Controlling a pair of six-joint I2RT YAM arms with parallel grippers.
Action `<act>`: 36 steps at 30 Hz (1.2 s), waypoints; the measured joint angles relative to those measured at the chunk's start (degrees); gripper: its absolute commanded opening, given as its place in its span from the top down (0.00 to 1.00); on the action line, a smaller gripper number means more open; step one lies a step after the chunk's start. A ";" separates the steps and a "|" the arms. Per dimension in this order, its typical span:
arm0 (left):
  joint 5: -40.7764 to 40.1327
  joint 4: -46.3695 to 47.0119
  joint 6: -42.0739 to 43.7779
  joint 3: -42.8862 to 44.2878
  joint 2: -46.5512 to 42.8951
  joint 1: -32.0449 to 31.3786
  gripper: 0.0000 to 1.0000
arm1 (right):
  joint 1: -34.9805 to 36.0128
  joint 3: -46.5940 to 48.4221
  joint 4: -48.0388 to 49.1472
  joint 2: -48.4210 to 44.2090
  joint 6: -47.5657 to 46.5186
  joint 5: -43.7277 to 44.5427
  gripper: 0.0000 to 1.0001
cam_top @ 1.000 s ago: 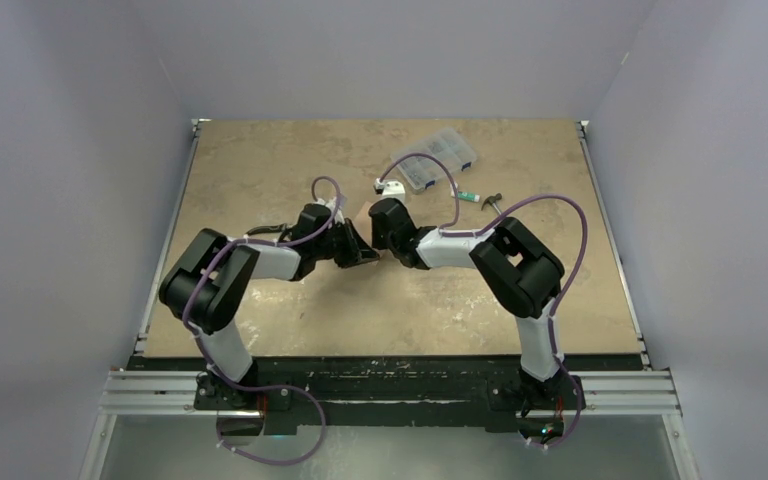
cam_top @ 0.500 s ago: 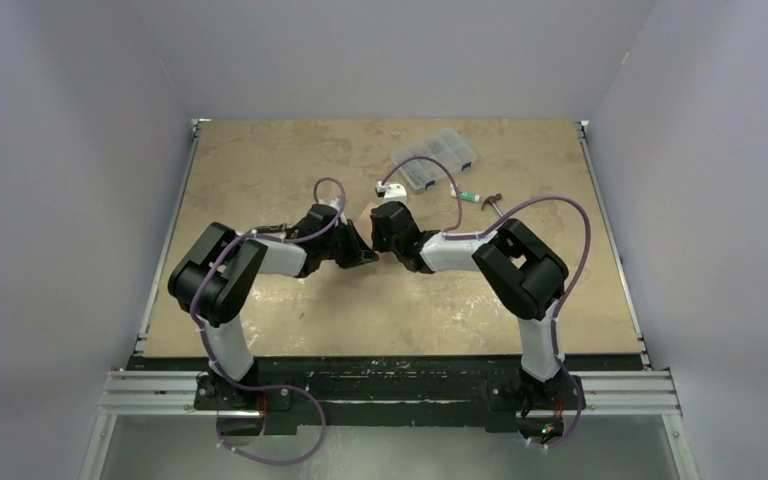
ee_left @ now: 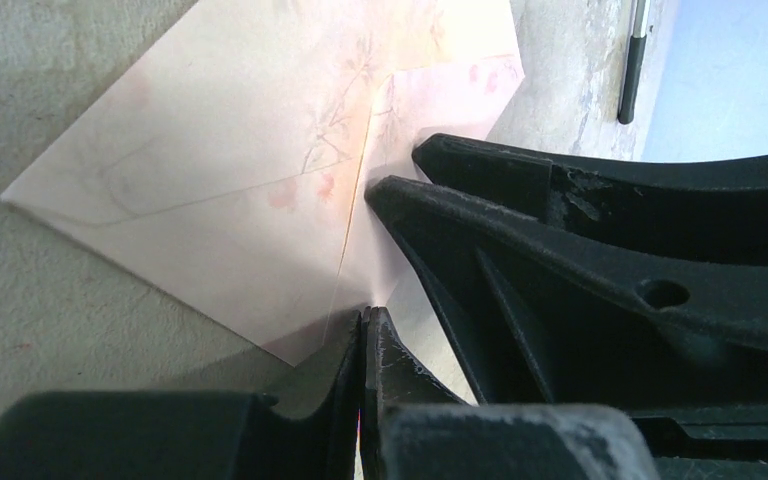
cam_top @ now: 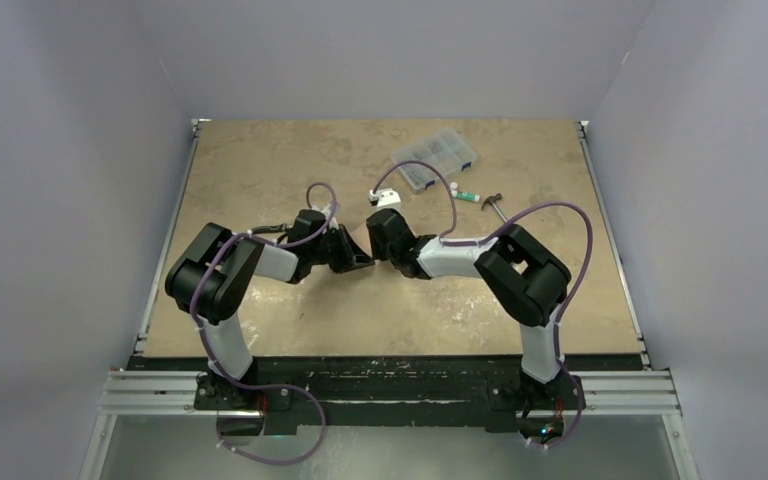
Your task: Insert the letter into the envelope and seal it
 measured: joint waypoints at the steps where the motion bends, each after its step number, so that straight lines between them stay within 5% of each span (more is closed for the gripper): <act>1: 0.09 -0.02 0.02 -0.02 0.00 0.09 1.00 | 0.13 0.81 -0.85 0.44 0.39 0.61 0.70; 22: 0.28 1.20 0.13 -0.79 0.00 0.28 1.00 | -1.31 11.17 -14.71 3.96 9.86 4.35 0.78; 28: 0.31 1.25 0.11 -0.87 -0.02 0.61 1.00 | -1.88 12.11 -16.61 3.76 9.20 3.78 0.91; 36: 0.35 0.52 0.11 -0.46 -0.02 0.66 1.00 | -4.02 6.60 -18.25 -3.82 3.87 -0.26 0.90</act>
